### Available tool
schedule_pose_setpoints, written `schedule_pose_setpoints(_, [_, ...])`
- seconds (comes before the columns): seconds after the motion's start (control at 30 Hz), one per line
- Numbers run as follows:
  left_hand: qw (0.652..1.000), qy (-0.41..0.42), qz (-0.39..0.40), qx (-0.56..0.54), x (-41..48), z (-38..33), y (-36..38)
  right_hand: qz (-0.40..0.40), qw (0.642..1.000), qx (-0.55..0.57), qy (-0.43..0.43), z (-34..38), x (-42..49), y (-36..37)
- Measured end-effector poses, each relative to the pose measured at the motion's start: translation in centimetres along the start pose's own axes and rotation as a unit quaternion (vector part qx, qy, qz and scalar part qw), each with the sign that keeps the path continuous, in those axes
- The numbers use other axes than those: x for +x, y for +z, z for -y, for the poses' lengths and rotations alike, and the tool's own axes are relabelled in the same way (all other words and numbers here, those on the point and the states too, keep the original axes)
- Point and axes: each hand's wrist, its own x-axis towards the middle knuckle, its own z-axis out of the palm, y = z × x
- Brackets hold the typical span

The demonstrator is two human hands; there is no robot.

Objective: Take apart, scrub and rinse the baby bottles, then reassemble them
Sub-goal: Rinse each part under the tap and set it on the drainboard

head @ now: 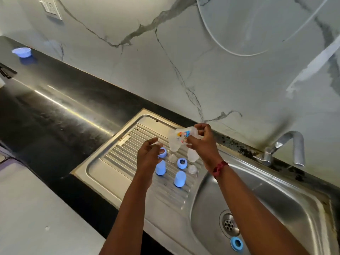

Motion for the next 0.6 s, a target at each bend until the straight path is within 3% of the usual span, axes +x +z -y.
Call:
schedule_pose_setpoints(0.2, [0.997,-0.030,-0.062,-0.046,4.0,-0.1,-2.0,0.036,0.978,-0.190,-0.072,0.5,4.2,4.1])
schedule_pose_setpoints(0.4, [0.993,-0.049,-0.081,-0.077,9.0,0.6,-4.7,0.066,0.910,-0.391,-0.123,-1.1,9.4,8.3])
schedule_pose_setpoints(0.6, [0.988,-0.067,-0.101,-0.095,11.7,1.7,-6.2,0.101,0.851,-0.502,-0.115,-3.2,12.4,11.4])
